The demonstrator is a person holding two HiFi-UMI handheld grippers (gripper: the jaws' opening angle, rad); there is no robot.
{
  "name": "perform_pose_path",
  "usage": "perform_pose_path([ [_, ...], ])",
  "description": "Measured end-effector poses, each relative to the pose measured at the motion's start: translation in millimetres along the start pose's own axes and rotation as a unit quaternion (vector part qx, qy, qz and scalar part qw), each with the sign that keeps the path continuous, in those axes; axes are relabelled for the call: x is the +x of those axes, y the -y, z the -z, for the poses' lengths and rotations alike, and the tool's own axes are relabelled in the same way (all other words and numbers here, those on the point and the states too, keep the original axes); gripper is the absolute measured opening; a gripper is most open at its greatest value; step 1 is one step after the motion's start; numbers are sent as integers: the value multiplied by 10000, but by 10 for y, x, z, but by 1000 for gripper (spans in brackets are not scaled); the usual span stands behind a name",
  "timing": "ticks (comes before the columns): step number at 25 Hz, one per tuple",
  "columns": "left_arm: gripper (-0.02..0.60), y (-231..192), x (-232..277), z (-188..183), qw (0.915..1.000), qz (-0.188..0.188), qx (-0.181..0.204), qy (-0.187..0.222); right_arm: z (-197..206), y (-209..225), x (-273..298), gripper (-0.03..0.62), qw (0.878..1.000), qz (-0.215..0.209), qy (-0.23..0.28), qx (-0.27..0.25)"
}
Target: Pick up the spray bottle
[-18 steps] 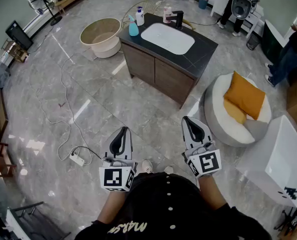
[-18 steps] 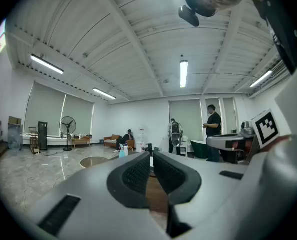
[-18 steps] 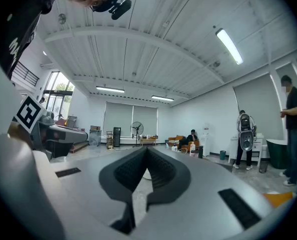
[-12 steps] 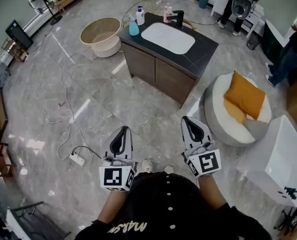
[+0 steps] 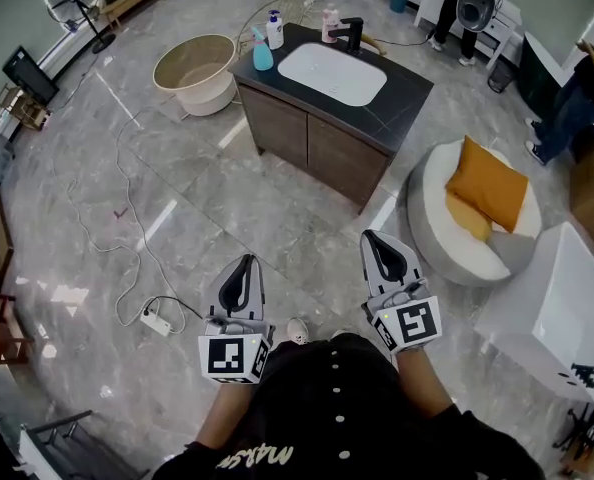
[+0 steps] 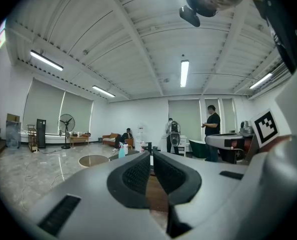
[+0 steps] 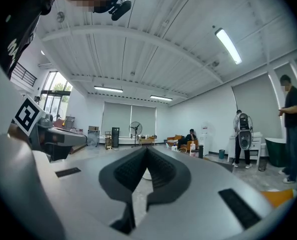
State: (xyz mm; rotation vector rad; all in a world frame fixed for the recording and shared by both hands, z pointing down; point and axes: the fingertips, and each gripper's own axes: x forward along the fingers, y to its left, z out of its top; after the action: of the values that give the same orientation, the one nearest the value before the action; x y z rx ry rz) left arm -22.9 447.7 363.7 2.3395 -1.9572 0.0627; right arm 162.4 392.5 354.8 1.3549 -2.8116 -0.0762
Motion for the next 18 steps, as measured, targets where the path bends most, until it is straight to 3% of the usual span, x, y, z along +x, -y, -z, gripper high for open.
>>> perform_pose_path([
  [9, 28, -305, 65, 117, 9998, 159, 54, -128, 120, -39, 165, -5, 9994, 316, -17, 117],
  [18, 28, -525, 595, 134, 9996, 183, 35, -193, 218, 204, 689, -5, 9993, 331, -67, 178],
])
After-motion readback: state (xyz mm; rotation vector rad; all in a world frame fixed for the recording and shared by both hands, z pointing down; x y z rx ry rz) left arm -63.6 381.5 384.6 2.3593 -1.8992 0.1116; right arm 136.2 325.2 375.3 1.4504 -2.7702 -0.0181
